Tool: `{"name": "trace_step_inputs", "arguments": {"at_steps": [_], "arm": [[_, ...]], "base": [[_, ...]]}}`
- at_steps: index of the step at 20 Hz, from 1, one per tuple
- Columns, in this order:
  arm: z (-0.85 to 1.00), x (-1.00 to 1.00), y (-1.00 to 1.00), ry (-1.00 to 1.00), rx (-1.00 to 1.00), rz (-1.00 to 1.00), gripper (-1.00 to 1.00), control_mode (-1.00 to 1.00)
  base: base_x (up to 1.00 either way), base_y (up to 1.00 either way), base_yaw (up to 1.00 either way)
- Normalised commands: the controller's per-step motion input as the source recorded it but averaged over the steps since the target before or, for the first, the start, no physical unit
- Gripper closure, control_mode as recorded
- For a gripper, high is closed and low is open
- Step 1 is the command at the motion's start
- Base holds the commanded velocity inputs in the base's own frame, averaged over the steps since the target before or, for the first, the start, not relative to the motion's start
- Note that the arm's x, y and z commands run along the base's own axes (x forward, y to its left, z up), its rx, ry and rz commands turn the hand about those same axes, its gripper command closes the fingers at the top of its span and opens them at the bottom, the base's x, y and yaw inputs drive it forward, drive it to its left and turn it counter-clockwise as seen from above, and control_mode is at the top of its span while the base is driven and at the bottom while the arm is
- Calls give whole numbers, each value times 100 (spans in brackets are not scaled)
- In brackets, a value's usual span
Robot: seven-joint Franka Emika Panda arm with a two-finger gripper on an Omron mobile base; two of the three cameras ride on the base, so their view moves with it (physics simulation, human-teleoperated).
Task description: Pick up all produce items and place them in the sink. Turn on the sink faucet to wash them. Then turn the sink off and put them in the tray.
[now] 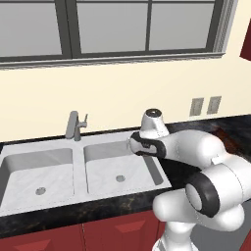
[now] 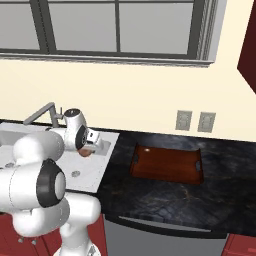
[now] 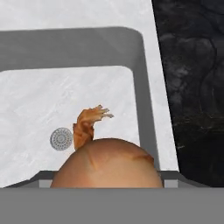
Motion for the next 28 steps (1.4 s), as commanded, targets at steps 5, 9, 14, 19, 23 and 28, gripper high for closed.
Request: {"name": "trace_step_inputs", "arguments": {"at_steps": [5,9,14,19,23,28], "arm": [[48,-5,-76,-7,0,4,100,-100],[46,0,-83,0,0,2,100,-100],[45,0,-88,0,0,1,100,-100],[38,0,-88,0,0,0,100,-100],[16,0,-88,0,0,0,100,-100],[-1,2,-79,3,2,0,100,-100]], "base": [[0,0,0],[0,0,0],[0,0,0],[0,0,0],[0,0,0],[0,0,0]]}}
